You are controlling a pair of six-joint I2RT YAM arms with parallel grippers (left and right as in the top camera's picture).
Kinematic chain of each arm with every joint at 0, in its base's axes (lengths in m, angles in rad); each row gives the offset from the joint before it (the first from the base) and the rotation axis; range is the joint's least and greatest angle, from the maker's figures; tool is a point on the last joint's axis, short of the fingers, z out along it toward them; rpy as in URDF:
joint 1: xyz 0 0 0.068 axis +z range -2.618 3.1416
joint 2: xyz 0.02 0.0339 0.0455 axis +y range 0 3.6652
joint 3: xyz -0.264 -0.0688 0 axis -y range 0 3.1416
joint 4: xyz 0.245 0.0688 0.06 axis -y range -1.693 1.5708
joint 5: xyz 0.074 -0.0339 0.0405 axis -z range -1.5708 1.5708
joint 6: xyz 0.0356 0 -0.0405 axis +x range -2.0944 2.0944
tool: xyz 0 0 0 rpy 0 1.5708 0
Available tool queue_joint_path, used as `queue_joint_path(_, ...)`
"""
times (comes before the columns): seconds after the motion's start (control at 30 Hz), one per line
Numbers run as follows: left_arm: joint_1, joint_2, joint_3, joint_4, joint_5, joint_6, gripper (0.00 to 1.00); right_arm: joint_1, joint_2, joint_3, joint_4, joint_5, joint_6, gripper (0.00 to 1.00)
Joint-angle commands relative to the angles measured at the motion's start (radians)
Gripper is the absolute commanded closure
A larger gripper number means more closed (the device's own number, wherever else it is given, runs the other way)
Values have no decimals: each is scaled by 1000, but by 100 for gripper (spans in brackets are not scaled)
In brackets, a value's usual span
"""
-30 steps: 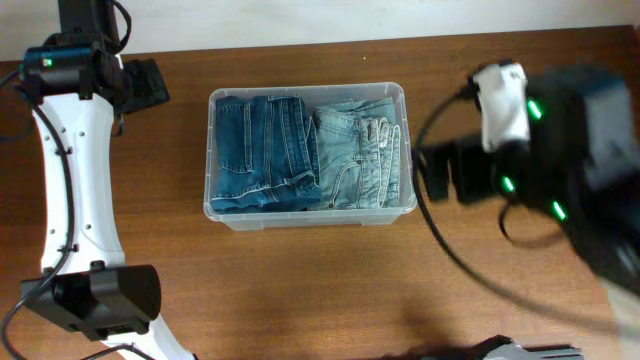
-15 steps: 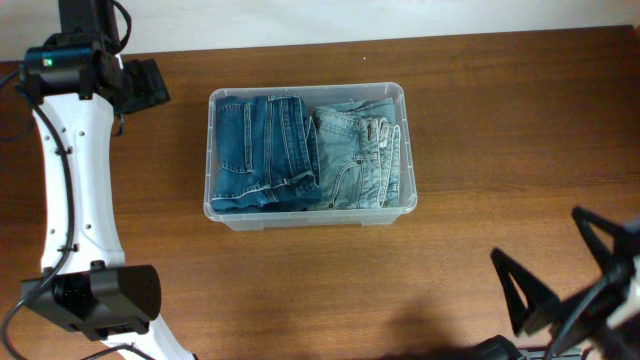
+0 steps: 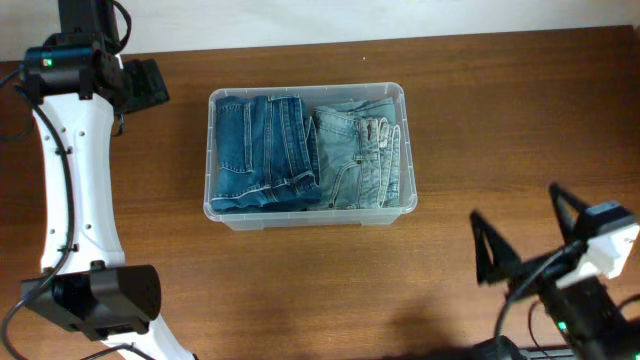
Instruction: Pack container
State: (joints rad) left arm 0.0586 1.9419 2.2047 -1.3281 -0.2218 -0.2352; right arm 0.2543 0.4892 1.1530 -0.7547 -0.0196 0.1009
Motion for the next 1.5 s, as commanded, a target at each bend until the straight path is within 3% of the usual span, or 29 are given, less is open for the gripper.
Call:
queue_joint_path(0.0,2,3,1,-1,-7,-6,0,-81,-60,-147,127,-23,-4,2)
queue_joint_path(0.3,2,3,1,-1,-8,-6,1,-152,-327,-678,701,-47,-3,1)
queue_joint_path(0.5,2,3,1,-1,-8,-6,1,-152,-459,-937,898,-47,-3,1)
queue_joint_path(0.93,2,3,1,-1,-7,-6,1,-152,-486,-1148,916,11,-4,1)
queue_joint_path(1.47,2,3,1,-1,-7,-6,1,-261,-486,-1147,675,-13,-3,1)
